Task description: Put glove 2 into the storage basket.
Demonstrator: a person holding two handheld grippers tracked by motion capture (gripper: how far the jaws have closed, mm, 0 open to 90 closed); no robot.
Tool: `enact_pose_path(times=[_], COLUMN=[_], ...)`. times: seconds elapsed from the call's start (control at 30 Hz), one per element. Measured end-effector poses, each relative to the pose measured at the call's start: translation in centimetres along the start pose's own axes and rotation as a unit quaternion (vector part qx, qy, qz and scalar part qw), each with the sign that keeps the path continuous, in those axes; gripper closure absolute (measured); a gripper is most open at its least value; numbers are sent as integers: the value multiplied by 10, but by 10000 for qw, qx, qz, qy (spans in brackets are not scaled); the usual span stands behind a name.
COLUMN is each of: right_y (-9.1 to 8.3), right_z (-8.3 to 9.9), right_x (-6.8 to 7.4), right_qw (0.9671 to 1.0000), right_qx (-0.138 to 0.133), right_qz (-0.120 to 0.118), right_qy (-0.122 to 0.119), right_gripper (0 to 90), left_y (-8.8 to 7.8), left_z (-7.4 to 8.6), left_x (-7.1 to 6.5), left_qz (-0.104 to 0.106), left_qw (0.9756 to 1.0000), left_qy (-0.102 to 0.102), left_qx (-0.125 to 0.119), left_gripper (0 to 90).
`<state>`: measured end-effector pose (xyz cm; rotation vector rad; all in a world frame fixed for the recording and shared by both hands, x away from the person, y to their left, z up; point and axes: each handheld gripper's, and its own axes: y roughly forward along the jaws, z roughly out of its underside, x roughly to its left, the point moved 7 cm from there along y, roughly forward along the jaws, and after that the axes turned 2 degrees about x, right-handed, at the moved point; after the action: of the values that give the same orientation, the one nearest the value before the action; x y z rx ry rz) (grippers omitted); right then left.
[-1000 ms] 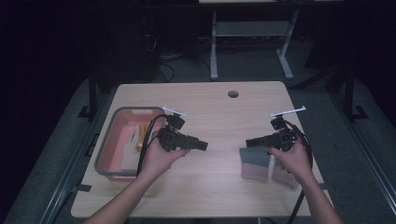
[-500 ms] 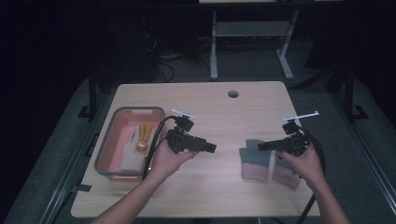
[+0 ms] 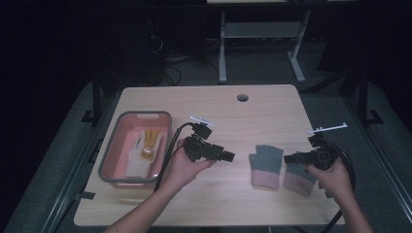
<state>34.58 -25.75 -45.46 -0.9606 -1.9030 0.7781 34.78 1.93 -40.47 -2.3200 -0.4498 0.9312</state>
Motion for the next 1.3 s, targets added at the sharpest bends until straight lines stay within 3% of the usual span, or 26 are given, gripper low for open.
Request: enact_pose_path(times=[0.57,0.73,1.07,1.3], right_y=[0,5,16,20], right_z=[27,32,42,44], right_x=[-32,-38,-44,-43], right_qw=[9968,9956,9899,9873], right_qx=[300,382,672,682], right_qz=[730,832,1252,1433], right_qy=[158,195,4,-118], right_gripper=[516,517,531,564], left_y=[20,26,38,41], left_z=[0,0,3,3], left_x=[-10,-13,-15,-15], left_qz=[129,171,217,232], left_qw=[9999,9998,9996,9994], left_qy=[78,81,80,112], left_qx=[65,98,189,218], left_gripper=[370,369,368,368])
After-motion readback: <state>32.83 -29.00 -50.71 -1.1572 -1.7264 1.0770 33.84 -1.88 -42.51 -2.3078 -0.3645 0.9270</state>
